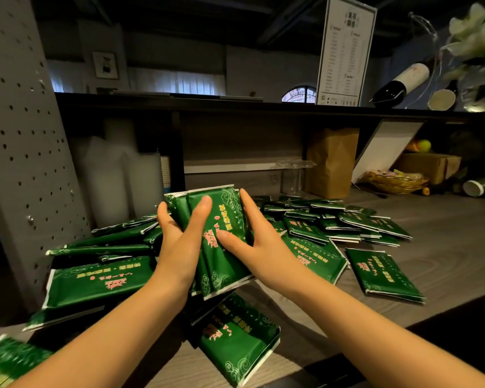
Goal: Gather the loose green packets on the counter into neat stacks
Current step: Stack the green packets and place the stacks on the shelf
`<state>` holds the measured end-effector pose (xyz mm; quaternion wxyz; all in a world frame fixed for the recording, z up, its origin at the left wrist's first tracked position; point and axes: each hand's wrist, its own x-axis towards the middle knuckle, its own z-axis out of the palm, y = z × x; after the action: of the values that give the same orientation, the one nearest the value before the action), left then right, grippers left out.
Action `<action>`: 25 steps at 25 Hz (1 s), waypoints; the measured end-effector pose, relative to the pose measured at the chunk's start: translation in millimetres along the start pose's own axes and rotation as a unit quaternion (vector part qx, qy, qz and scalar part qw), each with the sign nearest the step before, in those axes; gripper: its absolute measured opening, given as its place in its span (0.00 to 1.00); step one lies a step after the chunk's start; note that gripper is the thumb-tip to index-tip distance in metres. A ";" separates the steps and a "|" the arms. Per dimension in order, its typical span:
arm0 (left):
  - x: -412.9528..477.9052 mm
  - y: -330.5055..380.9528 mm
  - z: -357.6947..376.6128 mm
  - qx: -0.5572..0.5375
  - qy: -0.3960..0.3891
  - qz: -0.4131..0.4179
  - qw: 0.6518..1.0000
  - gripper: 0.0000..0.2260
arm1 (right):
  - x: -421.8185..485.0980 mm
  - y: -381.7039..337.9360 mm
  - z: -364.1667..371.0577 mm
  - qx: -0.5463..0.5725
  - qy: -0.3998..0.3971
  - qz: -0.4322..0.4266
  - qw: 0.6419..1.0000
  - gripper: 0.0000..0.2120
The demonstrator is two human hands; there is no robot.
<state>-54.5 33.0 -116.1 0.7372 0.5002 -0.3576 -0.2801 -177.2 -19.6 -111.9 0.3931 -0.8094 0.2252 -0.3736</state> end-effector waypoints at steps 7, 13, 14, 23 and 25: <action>-1.1 -0.4 -1.6 0.012 -0.035 -0.002 0.999 0.39 | -9.8 1.3 -10.3 0.042 -0.119 0.015 0.992 0.31; 0.0 3.0 -2.7 0.008 -0.031 -0.014 0.999 0.28 | 2.4 26.8 -83.1 -0.364 -0.020 0.069 0.929 0.15; 0.4 3.0 -2.7 0.006 -0.029 -0.013 0.999 0.28 | 2.3 32.0 -92.1 -0.411 -0.045 0.110 0.904 0.16; 1.0 6.2 -3.9 0.020 -0.046 -0.006 0.999 0.43 | 1.6 40.0 -90.9 -0.458 -0.110 0.207 0.858 0.40; 3.1 6.4 -5.1 0.015 -0.041 -0.007 0.999 0.41 | 4.1 33.6 -89.3 -0.382 -0.100 0.194 0.898 0.34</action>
<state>-48.2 35.5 -110.6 0.7124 0.5017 -0.3881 -0.3003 -246.9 -83.9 -100.3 0.1393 -0.8704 0.4630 -0.0925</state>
